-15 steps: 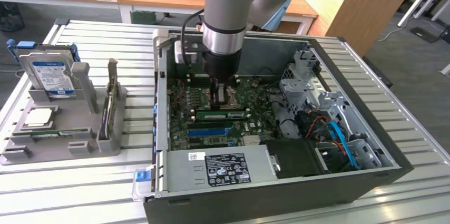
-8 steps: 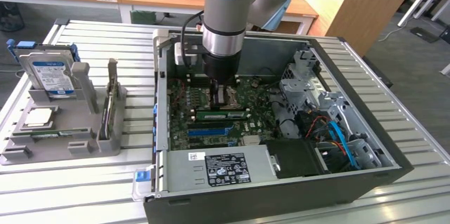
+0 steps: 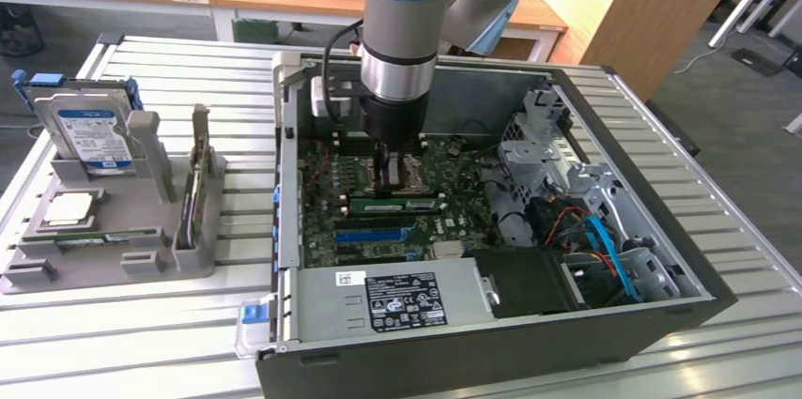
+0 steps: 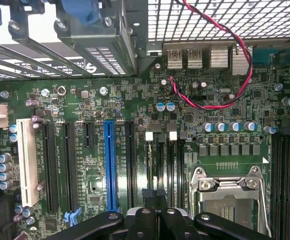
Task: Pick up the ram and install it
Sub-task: 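Press down the ram until it locks into place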
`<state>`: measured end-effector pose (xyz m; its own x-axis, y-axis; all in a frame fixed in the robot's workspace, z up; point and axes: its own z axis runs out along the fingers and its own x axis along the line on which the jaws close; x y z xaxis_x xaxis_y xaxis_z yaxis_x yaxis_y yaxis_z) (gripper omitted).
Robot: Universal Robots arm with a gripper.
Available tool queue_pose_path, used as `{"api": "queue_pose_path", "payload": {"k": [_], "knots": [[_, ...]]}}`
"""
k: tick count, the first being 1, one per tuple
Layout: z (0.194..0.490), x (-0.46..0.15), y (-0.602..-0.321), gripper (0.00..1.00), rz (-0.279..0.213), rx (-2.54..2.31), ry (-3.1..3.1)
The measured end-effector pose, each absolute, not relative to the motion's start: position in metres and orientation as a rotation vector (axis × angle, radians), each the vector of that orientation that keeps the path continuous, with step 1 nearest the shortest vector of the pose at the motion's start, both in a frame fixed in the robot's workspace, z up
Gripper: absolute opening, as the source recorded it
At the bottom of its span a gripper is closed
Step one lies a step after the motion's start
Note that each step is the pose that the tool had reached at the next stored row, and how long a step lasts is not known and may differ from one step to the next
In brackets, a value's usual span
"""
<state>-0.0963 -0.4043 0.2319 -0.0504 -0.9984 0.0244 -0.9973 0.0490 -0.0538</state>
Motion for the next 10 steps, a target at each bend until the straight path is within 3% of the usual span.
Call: {"api": "queue_pose_path", "payload": {"k": [10], "knots": [[0.2293, -0.0963, -0.4043, 0.11, -0.088, -2.151, 2.261]]}}
